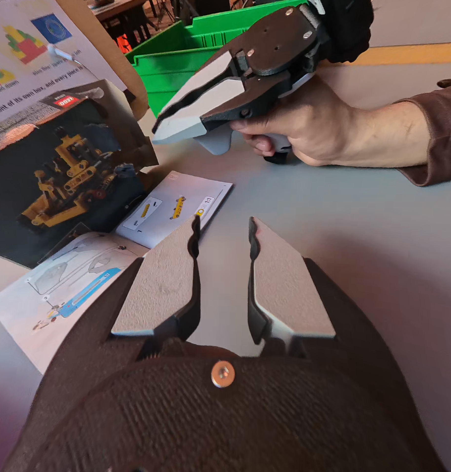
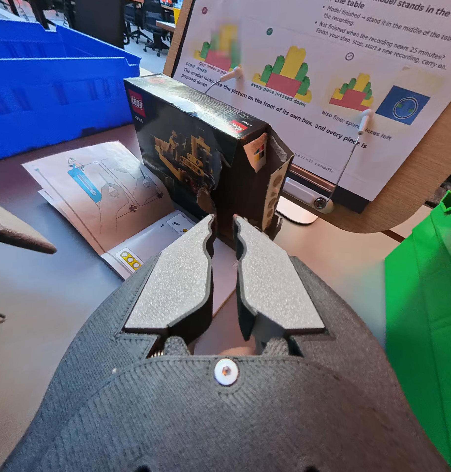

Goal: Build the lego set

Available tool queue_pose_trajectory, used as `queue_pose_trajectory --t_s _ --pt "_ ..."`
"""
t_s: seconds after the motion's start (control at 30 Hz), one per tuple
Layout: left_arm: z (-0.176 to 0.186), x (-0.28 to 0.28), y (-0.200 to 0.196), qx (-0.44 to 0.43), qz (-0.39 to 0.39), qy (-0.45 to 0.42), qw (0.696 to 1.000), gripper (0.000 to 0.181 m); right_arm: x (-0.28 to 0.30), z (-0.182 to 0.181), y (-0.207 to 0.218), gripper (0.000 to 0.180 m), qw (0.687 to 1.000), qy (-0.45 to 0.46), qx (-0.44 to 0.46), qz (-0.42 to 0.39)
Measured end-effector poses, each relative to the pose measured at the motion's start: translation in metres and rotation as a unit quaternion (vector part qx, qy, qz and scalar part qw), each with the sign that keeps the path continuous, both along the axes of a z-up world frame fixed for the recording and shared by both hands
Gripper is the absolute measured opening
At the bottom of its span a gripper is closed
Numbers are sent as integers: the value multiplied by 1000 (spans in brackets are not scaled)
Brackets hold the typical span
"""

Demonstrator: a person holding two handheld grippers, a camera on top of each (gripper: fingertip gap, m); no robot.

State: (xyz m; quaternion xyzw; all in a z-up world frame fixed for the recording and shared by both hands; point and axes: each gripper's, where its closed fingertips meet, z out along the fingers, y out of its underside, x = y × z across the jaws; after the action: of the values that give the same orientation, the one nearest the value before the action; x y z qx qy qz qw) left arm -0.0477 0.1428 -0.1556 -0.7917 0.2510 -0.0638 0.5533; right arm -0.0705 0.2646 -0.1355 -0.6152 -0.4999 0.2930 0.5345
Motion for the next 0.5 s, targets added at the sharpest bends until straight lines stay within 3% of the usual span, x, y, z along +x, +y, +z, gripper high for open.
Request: queue_pose_trajectory --t_s 0.17,0.5 --pt "11 -8 -1 28 6 -25 999 27 -2 -6 -2 8 1000 -11 -5 7" --pt "-3 -42 -1 6 98 35 995 24 -6 -12 -4 8 1000 -21 -16 17"
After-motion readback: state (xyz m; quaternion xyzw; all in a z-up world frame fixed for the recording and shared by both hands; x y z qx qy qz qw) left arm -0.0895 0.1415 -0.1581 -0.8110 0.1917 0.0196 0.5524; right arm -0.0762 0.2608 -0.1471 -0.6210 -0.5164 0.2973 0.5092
